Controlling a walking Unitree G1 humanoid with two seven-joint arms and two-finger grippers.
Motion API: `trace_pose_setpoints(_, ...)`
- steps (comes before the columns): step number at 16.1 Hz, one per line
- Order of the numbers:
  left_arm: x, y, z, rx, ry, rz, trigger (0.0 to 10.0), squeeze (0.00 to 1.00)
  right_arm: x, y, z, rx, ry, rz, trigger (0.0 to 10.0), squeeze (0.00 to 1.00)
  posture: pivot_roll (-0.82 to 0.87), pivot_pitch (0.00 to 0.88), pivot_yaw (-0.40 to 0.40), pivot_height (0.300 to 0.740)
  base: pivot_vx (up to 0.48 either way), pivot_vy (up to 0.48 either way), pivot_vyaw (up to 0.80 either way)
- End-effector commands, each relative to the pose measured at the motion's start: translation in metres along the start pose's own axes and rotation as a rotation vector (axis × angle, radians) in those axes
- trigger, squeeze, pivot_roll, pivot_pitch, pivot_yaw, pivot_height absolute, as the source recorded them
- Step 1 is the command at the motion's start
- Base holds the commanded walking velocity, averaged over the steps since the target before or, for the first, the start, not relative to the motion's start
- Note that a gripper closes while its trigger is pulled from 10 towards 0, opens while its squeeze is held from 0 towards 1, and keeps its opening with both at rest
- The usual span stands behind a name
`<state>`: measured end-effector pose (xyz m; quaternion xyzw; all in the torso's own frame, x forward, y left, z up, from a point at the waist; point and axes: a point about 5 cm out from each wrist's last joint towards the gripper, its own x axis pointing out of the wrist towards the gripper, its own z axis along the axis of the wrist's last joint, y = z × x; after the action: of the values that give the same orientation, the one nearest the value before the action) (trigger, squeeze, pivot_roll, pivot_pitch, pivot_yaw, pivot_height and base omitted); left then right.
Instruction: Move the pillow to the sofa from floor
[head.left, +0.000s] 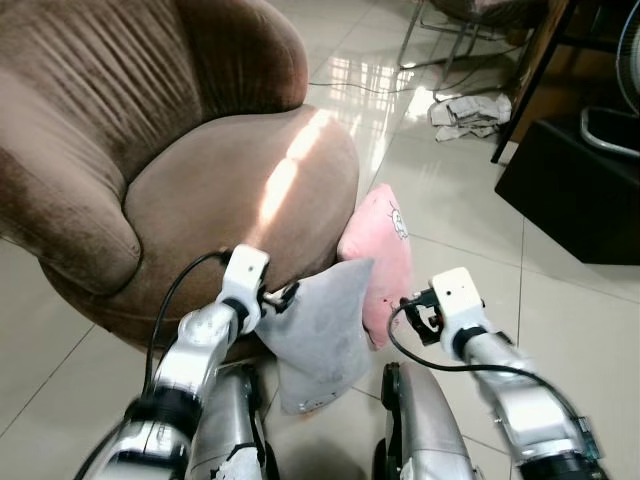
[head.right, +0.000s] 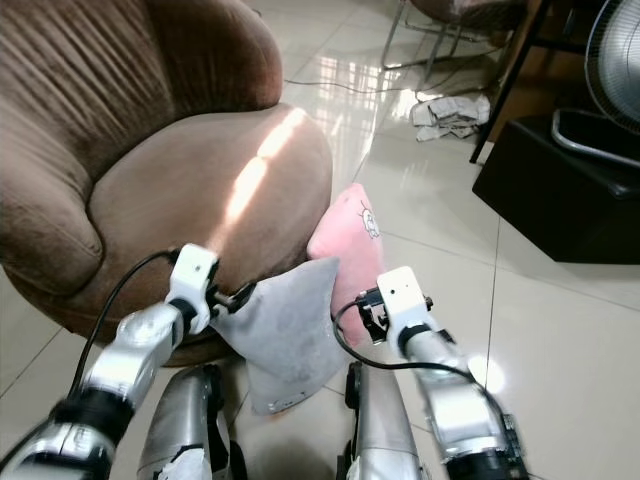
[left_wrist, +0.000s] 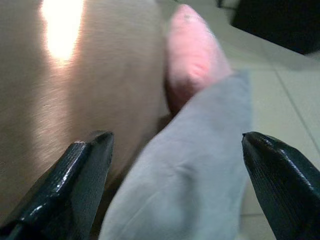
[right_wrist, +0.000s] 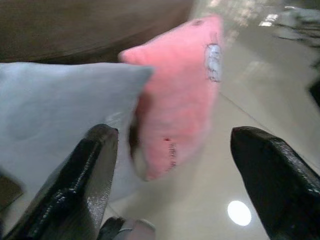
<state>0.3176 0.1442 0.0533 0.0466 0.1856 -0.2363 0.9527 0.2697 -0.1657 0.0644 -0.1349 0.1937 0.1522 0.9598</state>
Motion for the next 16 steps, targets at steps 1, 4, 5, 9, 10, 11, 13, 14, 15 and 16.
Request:
trace_pose_setpoints(1, 0.001, -0.002, -0.006, -0.011, 0.052, -0.073, 10.0, 1.00, -0.002, 0.001, 0.008, -0.014, -0.019, 0.084, 10.0, 0.00, -0.07, 0.092, 0.043, 0.543, 0.000, 0.000, 0.00)
trace_pose_setpoints(4, 0.013, -0.009, 0.004, 0.009, 0.056, -0.150, 10.0, 1.00, -0.004, -0.004, 0.014, -0.084, -0.029, 0.182, 10.0, 0.00, -0.07, 0.089, 0.040, 0.543, 0.000, 0.000, 0.00)
trace_pose_setpoints(5, 0.018, -0.012, 0.007, 0.044, 0.068, -0.158, 10.0, 1.00, -0.003, -0.007, 0.015, -0.106, -0.025, 0.183, 10.0, 0.00, -0.07, 0.091, 0.047, 0.543, 0.000, 0.000, 0.00)
trace_pose_setpoints(9, 0.032, -0.029, 0.012, 0.147, 0.107, -0.217, 10.0, 1.00, -0.008, -0.004, 0.022, -0.128, -0.036, 0.197, 10.0, 0.00, -0.10, 0.127, 0.115, 0.543, 0.000, 0.000, 0.00)
trace_pose_setpoints(10, 0.033, -0.031, 0.012, 0.163, 0.118, -0.223, 10.0, 1.00, -0.010, -0.001, 0.022, -0.130, -0.036, 0.198, 10.0, 0.00, -0.10, 0.135, 0.123, 0.543, 0.000, 0.000, 0.00)
trace_pose_setpoints(11, 0.035, -0.032, 0.013, 0.175, 0.129, -0.223, 10.0, 1.00, -0.013, 0.003, 0.019, -0.128, -0.035, 0.202, 10.0, 0.00, -0.10, 0.162, 0.140, 0.543, 0.000, 0.000, 0.00)
trace_pose_setpoints(13, 0.038, -0.031, 0.017, 0.211, 0.140, -0.189, 10.0, 1.00, -0.023, 0.013, 0.010, -0.132, -0.013, 0.195, 10.0, 0.00, -0.10, 0.229, 0.176, 0.543, 0.000, 0.000, 0.00)
trace_pose_setpoints(14, 0.039, -0.031, 0.018, 0.224, 0.140, -0.181, 10.0, 1.00, -0.025, 0.015, 0.008, -0.139, -0.009, 0.190, 10.0, 0.00, -0.10, 0.229, 0.176, 0.543, 0.000, 0.000, 0.00)
trace_pose_setpoints(15, 0.039, -0.030, 0.019, 0.227, 0.138, -0.172, 10.0, 1.00, -0.028, 0.018, 0.008, -0.139, -0.010, 0.188, 10.0, 0.00, -0.10, 0.262, 0.190, 0.543, 0.000, 0.000, 0.00)
trace_pose_setpoints(16, 0.041, -0.028, 0.022, 0.237, 0.126, -0.149, 10.0, 1.00, -0.034, 0.023, 0.009, -0.124, -0.016, 0.179, 10.0, 0.00, -0.10, 0.290, 0.198, 0.543, 0.000, 0.000, 0.00)
